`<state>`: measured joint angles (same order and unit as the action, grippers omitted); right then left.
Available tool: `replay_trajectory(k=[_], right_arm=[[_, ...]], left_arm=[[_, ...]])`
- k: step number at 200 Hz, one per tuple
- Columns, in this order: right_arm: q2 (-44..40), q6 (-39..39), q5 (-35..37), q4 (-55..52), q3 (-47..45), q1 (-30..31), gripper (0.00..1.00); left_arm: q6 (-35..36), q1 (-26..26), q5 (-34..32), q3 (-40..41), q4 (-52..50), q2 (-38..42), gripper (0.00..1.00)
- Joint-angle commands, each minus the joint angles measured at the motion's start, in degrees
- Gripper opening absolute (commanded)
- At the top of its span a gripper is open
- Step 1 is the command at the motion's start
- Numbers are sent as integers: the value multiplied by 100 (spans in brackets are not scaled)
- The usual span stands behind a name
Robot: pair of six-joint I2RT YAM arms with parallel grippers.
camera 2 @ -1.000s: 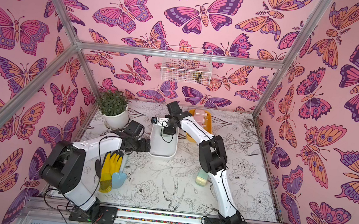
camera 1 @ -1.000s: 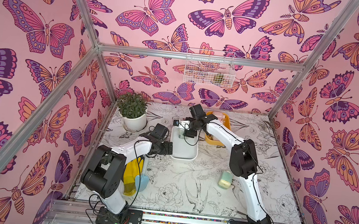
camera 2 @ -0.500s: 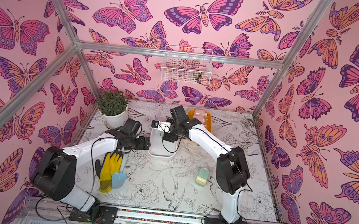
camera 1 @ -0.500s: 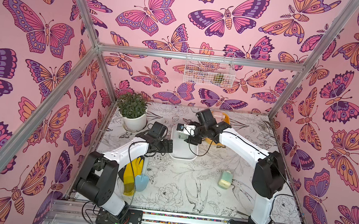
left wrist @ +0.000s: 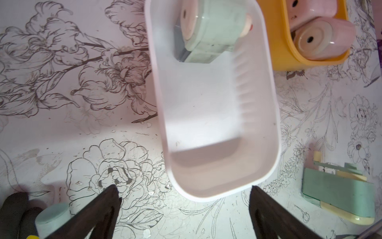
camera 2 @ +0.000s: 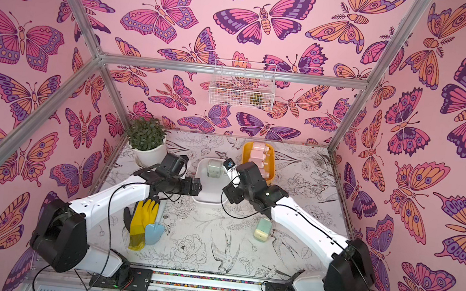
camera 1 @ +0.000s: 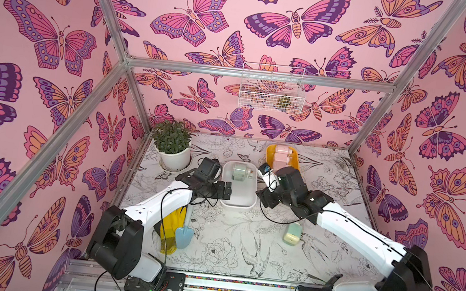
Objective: Place the pencil sharpeners by color into the storage box
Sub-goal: Pick up the pencil sharpener from the center of the board.
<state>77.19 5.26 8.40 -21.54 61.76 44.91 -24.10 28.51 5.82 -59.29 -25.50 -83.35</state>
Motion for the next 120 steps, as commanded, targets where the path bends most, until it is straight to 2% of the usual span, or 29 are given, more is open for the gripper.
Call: replay_trajectory(k=[1, 3, 38, 60, 83, 94, 120], right_arm=[[-641, -1214, 1426, -528, -481, -121, 96], [-727, -1301, 1527, -507, -572, -149, 100], [-1603, -2030, 2185, 77, -1605, -641, 99], [-1914, -2995, 2377, 42, -1925, -1283, 99], [-2093, -3536, 1820, -247, -2058, -2047, 99], [-2190, -3631, 1460, -400, -2106, -2275, 99], [-2354, -3754, 1098, -1135, -2030, -2507, 99]], left_arm=[[78, 424, -34, -296, -109, -81, 100], [66, 470, -72, -323, -99, -102, 100], [-468, 1679, -1134, -804, 79, -464, 100], [-608, 2429, -1472, -1209, 246, -1030, 100], [-471, 3094, -1663, -1769, 260, -1802, 100], [-389, 3282, -1504, -2009, 252, -2121, 100], [-160, 3596, -1047, -2545, 67, -2701, 100]])
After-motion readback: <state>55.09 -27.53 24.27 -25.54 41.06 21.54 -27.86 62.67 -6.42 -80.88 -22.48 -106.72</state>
